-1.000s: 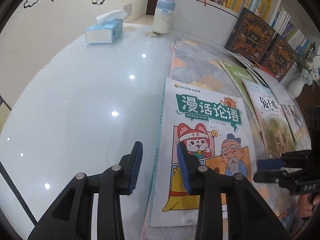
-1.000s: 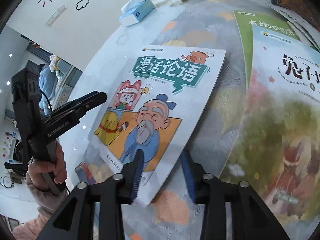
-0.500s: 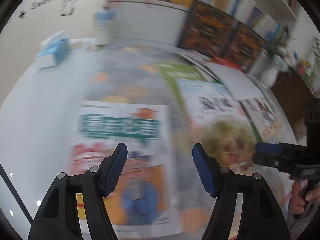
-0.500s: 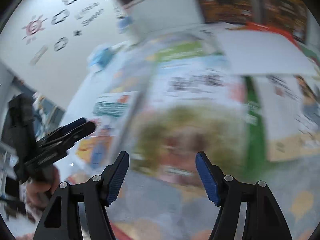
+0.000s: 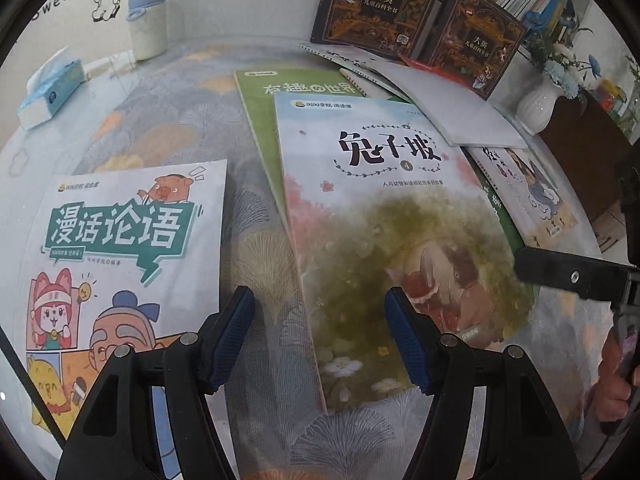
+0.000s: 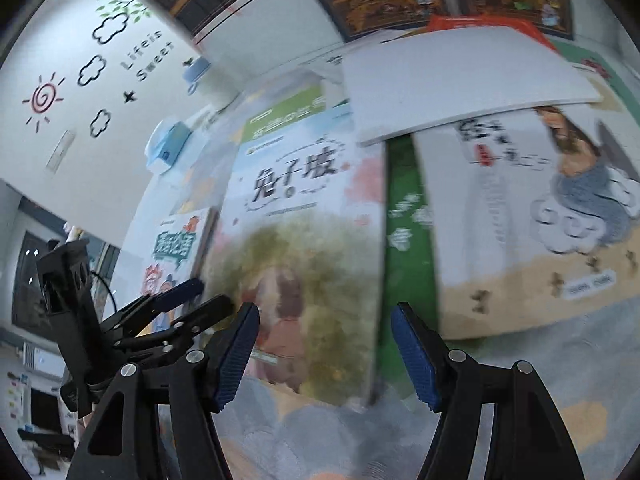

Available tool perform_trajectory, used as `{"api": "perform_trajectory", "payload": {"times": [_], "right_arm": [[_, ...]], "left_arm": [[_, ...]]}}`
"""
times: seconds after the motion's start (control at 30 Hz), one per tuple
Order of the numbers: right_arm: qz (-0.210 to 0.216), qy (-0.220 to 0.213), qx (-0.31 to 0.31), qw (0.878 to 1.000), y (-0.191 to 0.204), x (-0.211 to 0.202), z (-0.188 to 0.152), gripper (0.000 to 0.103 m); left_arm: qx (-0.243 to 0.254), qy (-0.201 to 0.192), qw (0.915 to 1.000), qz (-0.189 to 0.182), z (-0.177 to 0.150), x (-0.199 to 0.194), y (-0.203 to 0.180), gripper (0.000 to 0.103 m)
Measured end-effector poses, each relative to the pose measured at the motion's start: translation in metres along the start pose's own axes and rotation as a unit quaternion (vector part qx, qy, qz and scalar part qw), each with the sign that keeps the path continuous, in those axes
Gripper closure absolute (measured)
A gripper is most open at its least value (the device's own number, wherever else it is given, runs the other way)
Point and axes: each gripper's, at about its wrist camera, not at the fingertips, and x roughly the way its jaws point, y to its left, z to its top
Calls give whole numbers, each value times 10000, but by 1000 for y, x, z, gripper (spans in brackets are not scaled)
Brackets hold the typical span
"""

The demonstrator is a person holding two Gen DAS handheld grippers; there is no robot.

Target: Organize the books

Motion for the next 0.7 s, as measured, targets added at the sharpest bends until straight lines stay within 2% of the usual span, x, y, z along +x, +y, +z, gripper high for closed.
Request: {"api": "perform_trajectory", "payload": {"times": [0.13,0.23,0.4,0.57,0.7], "right_arm": [[-15,86,-129,9999,14,10,-2,32],[-137,133,-201,9996,19,11,-7,32],[-253,250,-191,9992,21,7,-22,32],[-376,321,-284,9984,22,-4,-55,32],[-285,409,-326,9982,20,-19,-100,32]], "left_arm": [[55,89,9991,-407,-1,-2,-4,35],[249,101,9992,-294,-7,-4,-9,36],[283,160,9984,-471,-20,-14,-13,36],[438,227,9965,-672,-51,-30,-24,36],[336,208,9944,-984,-85,-48,-28,36]]}}
